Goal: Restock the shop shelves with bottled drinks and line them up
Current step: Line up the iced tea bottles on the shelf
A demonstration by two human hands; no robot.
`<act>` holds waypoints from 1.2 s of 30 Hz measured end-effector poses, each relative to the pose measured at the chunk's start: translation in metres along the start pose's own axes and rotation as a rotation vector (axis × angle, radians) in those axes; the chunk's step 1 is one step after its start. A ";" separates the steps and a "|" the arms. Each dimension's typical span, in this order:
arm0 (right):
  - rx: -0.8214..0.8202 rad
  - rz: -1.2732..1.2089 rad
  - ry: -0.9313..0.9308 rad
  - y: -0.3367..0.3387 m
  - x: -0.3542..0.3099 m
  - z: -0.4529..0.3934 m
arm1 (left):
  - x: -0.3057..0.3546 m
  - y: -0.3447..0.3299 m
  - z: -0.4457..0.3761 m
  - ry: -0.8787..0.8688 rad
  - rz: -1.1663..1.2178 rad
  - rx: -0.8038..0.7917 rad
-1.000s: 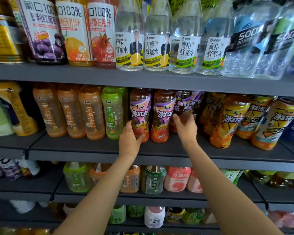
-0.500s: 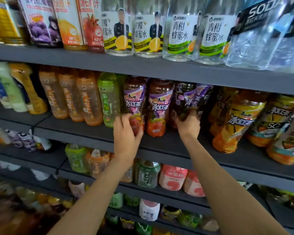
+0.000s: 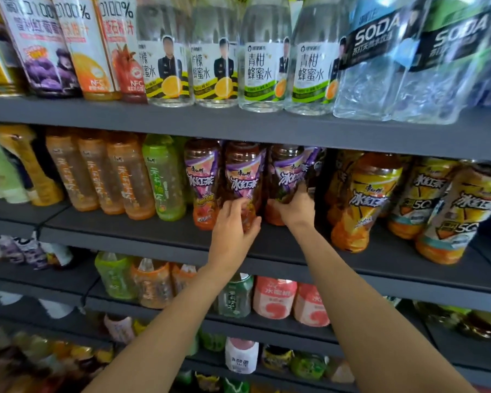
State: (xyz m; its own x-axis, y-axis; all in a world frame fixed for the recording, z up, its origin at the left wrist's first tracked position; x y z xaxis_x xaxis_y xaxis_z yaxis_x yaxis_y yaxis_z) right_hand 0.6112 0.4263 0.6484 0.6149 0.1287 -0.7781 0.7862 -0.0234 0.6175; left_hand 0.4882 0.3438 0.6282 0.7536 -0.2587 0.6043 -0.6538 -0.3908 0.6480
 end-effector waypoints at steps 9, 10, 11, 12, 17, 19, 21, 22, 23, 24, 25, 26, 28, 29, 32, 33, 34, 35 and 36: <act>-0.104 0.015 0.331 -0.003 0.002 0.078 | 0.019 0.001 -0.004 0.027 0.243 -0.099; -0.230 0.009 0.360 0.002 0.000 0.073 | 0.018 0.005 -0.003 0.035 0.248 -0.057; -0.347 -0.004 0.381 0.007 -0.001 0.067 | 0.015 0.011 -0.002 0.040 0.232 -0.024; -0.428 -0.048 0.381 0.012 0.001 0.060 | 0.012 0.017 0.000 0.039 0.220 -0.003; 0.072 -0.234 0.047 0.025 0.018 0.013 | -0.008 0.042 0.003 0.076 0.216 -0.005; 0.170 -0.216 -0.073 0.017 0.016 -0.011 | -0.014 0.046 0.000 0.094 0.204 -0.036; 0.143 -0.199 -0.145 0.010 0.014 -0.034 | -0.020 0.045 -0.004 0.109 0.209 -0.062; 0.139 -0.187 -0.183 0.009 0.014 -0.043 | -0.023 0.044 -0.006 0.113 0.214 -0.068; 0.149 -0.178 -0.213 0.011 0.014 -0.048 | -0.025 0.042 -0.008 0.111 0.217 -0.076; 0.167 -0.166 -0.230 0.012 0.014 -0.050 | -0.026 0.041 -0.010 0.106 0.216 -0.083; 0.185 -0.145 -0.232 0.013 0.014 -0.049 | -0.027 0.041 -0.010 0.099 0.211 -0.083; 0.190 -0.122 -0.219 0.012 0.014 -0.045 | -0.027 0.040 -0.010 0.093 0.204 -0.077; 0.185 -0.098 -0.147 0.004 0.015 -0.035 | -0.025 0.041 -0.009 0.082 0.193 -0.059; 0.173 -0.086 -0.097 -0.001 0.013 -0.030 | -0.025 0.041 -0.008 0.080 0.193 -0.055; 0.150 -0.055 -0.016 -0.012 0.005 -0.025 | -0.024 0.041 -0.008 0.094 0.229 -0.076; 0.153 -0.062 -0.024 -0.013 0.002 -0.025 | -0.024 0.042 -0.008 0.101 0.241 -0.090; 0.161 -0.071 -0.046 -0.012 0.000 -0.026 | -0.024 0.042 -0.008 0.109 0.260 -0.105; 0.169 -0.076 -0.070 -0.011 -0.002 -0.028 | -0.024 0.042 -0.008 0.117 0.281 -0.118; 0.169 -0.078 -0.092 -0.010 -0.002 -0.030 | -0.024 0.041 -0.008 0.122 0.303 -0.127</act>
State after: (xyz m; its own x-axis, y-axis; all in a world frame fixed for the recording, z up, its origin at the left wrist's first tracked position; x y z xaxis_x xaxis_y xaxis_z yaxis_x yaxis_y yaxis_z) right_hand 0.6003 0.4555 0.6477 0.5483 0.0460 -0.8350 0.8263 -0.1836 0.5325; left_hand 0.4426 0.3413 0.6444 0.5153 -0.2352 0.8241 -0.8556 -0.1970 0.4787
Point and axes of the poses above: each hand's wrist, its own z-axis away from the middle knuckle, its own y-axis out of the back of the hand, x = y × z, the point moved 2 cm from there along -z, towards the middle knuckle, and after that the axes turned 12 degrees about -x, right-handed, at the moved point
